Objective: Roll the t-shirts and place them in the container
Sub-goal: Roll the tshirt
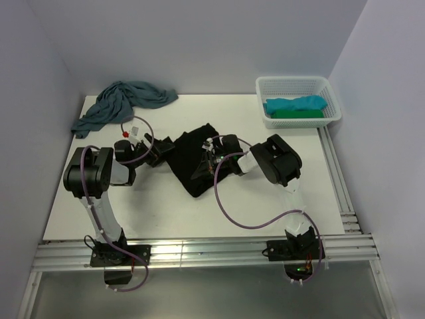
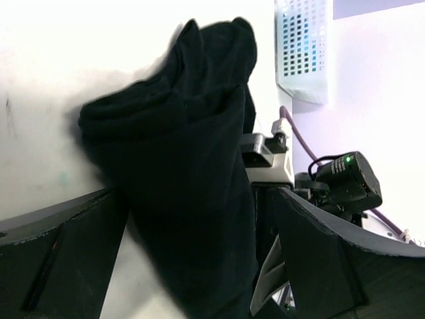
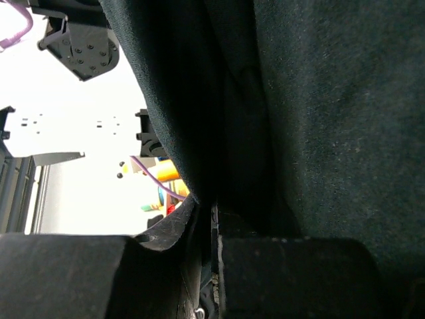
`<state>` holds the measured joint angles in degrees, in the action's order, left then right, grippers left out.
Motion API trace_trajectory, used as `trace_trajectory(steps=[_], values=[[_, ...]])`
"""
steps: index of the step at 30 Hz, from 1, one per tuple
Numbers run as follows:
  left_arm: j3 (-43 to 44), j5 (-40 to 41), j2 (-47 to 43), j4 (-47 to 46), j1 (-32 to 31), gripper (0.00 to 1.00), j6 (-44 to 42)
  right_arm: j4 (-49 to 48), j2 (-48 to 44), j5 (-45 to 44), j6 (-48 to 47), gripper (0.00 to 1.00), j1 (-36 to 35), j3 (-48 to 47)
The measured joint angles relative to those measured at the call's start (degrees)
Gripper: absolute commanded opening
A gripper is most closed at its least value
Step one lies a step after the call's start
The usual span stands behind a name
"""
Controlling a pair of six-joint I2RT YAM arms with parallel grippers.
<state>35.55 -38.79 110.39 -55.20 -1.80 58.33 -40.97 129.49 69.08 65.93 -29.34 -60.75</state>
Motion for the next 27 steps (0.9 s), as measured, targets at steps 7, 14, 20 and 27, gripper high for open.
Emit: trace_trajectory(steps=[7, 14, 20, 27], values=[[2.0, 1.1, 3.2, -2.4, -0.5, 0.66, 0.8, 0.1, 0.0, 0.0, -0.2, 0.06, 0.0, 0.0], [5.1, 3.4, 4.1, 4.1, -1.0, 0.43, -0.9, 5.5, 0.0, -0.2, -4.4, 0.14, 0.0, -1.8], [8.7, 5.4, 3.6, 12.3, -1.5, 0.41, -2.4, 14.6, -0.8, -1.2, -10.8, 0.51, 0.0, -4.0], [12.8, 8.6, 2.2, 22.4, -2.6, 0.41, -3.9, 30.0, -5.5, -4.8, -18.4, 0.55, 0.0, -4.6]])
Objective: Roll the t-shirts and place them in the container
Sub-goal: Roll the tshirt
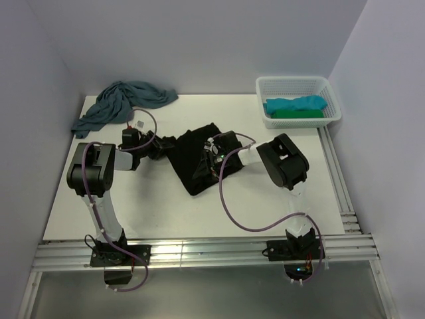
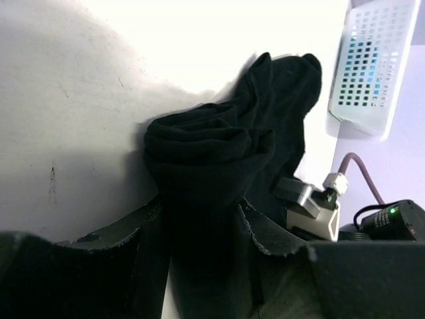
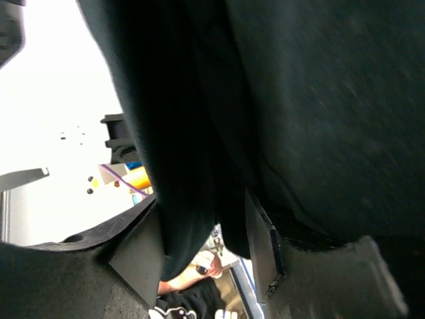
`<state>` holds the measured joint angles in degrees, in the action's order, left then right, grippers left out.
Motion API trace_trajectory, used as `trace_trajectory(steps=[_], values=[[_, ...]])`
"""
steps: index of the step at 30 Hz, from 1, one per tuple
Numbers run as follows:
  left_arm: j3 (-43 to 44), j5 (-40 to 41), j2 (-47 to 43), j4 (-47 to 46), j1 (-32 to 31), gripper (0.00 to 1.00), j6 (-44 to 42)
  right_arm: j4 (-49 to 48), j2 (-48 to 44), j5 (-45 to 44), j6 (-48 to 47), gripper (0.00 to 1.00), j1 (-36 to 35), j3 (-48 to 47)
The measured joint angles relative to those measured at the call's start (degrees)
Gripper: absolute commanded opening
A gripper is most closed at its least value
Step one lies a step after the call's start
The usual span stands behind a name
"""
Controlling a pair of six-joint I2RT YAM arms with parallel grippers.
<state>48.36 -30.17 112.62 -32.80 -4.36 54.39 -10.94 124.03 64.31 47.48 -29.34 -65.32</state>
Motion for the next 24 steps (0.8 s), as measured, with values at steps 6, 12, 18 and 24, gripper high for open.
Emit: trace_trajectory(steps=[6, 12, 18, 24], values=[[2.8, 0.8, -0.1, 5.5, -0.5, 0.40, -0.4, 10.9, -1.8, -2.4, -7.3, 0.46, 0.0, -1.1], [4.4, 1.7, -0.1, 8.4, -1.4, 0.40, -1.2, 18.6, -4.1, -6.5, -13.4, 0.34, 0.1, -1.1], [4.9, 3.0, -0.4, 9.9, -2.1, 0.40, -1.9, 24.7, -6.8, -11.1, -17.2, 0.57, 0.0, -1.7], [5.8, 5.6, -1.5, 13.0, -3.1, 0.40, -3.3, 33.0, -15.3, -19.9, -20.1, 0.64, -0.3, -3.8]])
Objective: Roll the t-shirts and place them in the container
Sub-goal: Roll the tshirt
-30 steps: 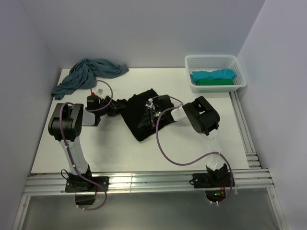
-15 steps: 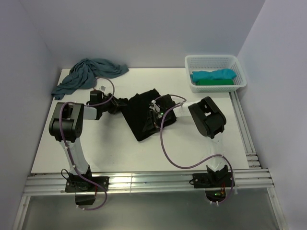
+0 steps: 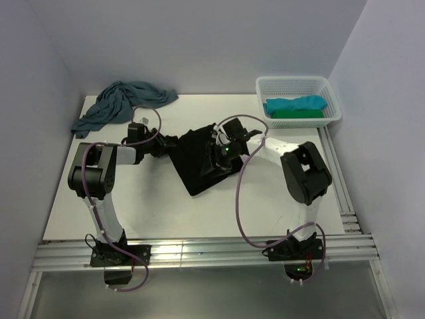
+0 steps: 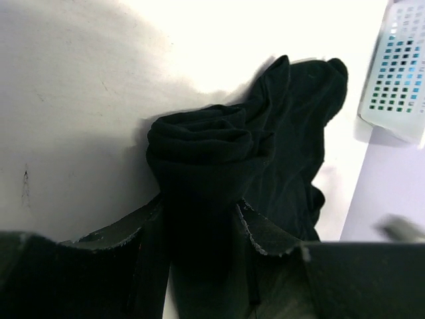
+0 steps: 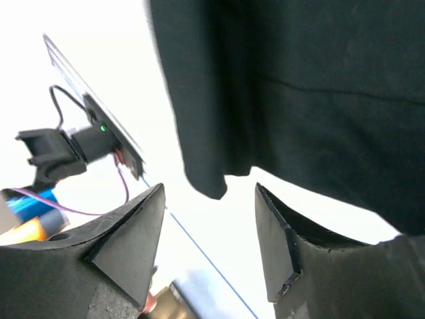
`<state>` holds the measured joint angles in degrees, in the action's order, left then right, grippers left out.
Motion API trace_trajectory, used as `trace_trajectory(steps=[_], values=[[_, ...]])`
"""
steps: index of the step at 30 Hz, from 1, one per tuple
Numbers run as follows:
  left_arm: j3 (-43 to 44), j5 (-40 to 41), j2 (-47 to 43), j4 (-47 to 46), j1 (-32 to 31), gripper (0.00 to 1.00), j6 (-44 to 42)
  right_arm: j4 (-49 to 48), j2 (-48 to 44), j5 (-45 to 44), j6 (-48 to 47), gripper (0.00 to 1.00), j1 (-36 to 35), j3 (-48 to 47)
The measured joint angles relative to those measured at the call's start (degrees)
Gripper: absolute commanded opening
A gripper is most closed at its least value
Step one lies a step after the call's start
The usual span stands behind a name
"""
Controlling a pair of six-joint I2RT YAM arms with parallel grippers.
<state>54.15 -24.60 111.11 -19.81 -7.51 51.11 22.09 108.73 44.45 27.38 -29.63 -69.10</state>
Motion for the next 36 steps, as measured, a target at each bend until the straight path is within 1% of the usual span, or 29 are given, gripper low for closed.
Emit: trace_trajectory(steps=[3, 7, 9, 12, 17, 20, 21, 22, 23, 25, 26, 33, 36], values=[[0.4, 0.9, -0.5, 1.8, -0.3, 0.40, -0.7, 3.6, -3.5, -5.1, -0.9, 0.70, -0.5, -4.4], [1.2, 1.6, -0.8, 4.0, -0.5, 0.40, -1.1, 8.4, -4.7, -15.2, -3.3, 0.71, -4.1, -14.7], [1.9, 1.6, -0.8, 5.6, -0.5, 0.40, -1.3, 10.5, -4.4, -21.0, -4.7, 0.71, -7.7, -19.6], [3.7, 1.9, -0.8, 9.1, -0.6, 0.38, -1.8, 13.4, -3.2, -29.1, -6.7, 0.71, -14.2, -25.6], [8.1, 1.8, -0.6, 16.5, -0.6, 0.27, -1.9, 17.1, 3.3, -40.9, -9.4, 0.72, -22.7, -32.7], [10.3, 1.5, -0.5, 20.0, -0.6, 0.18, -2.0, 18.3, 7.5, -45.2, -10.3, 0.75, -24.6, -34.1], [11.0, 1.5, -0.3, 21.4, -0.6, 0.15, -2.0, 18.8, 9.0, -47.2, -10.4, 0.75, -25.0, -34.4], [11.7, 1.5, -0.1, 22.4, -0.6, 0.13, -2.0, 19.3, 10.1, -48.8, -10.5, 0.75, -25.2, -34.6], [12.5, 1.5, 0.2, 23.8, -0.6, 0.09, -2.0, 19.9, 11.5, -50.7, -10.6, 0.75, -25.6, -34.9], [13.6, 1.5, 0.8, 25.9, -0.6, 0.07, -2.0, 20.7, 13.7, -54.7, -10.8, 0.75, -26.2, -35.8], [14.1, 1.4, 1.1, 27.2, -0.6, 0.00, -2.0, 20.6, 14.5, -56.3, -10.8, 0.75, -26.4, -36.0], [18.4, 1.0, 2.6, 35.4, -0.6, 0.00, -2.0, 20.5, 15.5, -66.0, -12.5, 0.75, -29.0, -36.9], [20.3, 0.7, 3.7, 38.1, -0.6, 0.00, -2.0, 19.5, 15.5, -68.6, -13.1, 0.75, -30.9, -37.0]])
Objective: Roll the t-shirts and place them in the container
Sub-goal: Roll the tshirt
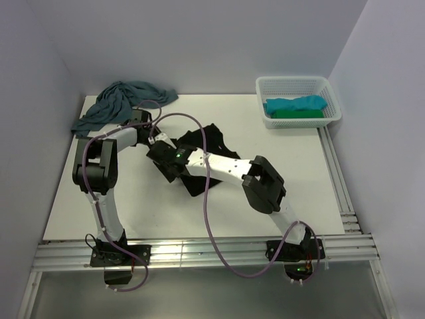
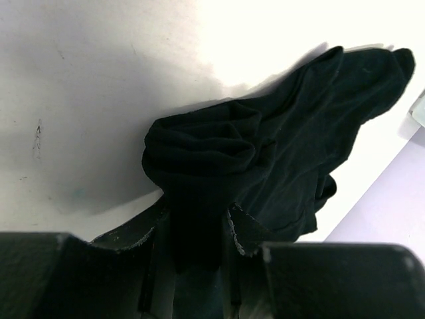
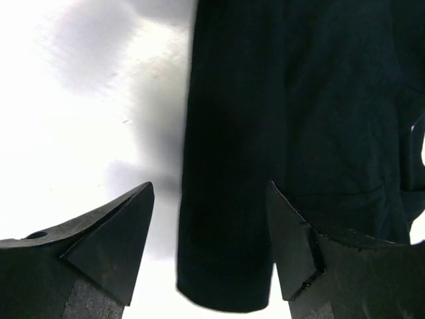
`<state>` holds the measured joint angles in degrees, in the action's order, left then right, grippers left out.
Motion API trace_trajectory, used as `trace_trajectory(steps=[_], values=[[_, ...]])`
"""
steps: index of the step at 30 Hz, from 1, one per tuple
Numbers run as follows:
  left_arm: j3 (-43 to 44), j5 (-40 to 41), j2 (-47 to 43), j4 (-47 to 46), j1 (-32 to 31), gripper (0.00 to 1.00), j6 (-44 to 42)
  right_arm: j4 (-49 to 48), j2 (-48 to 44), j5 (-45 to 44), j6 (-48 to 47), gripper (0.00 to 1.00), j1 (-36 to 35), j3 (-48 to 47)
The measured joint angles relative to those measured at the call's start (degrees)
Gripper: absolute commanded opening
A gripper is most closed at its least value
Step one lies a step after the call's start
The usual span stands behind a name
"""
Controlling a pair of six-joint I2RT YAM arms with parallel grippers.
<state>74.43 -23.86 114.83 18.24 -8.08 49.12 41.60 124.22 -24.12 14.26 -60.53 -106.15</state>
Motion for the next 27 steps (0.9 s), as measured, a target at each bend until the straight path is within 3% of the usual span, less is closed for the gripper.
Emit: trace_trajectory(steps=[18, 27], values=[[3.4, -3.2, 2.1, 6.5, 0.0, 0.00, 0.2, -3.2, 8.7, -14.1, -3.5, 0.79, -3.8, -0.1], [4.0, -3.6, 2.5, 7.2, 0.1, 0.00, 0.1, -6.5, 10.0, -20.5, -6.9, 0.69, -4.0, -0.3]])
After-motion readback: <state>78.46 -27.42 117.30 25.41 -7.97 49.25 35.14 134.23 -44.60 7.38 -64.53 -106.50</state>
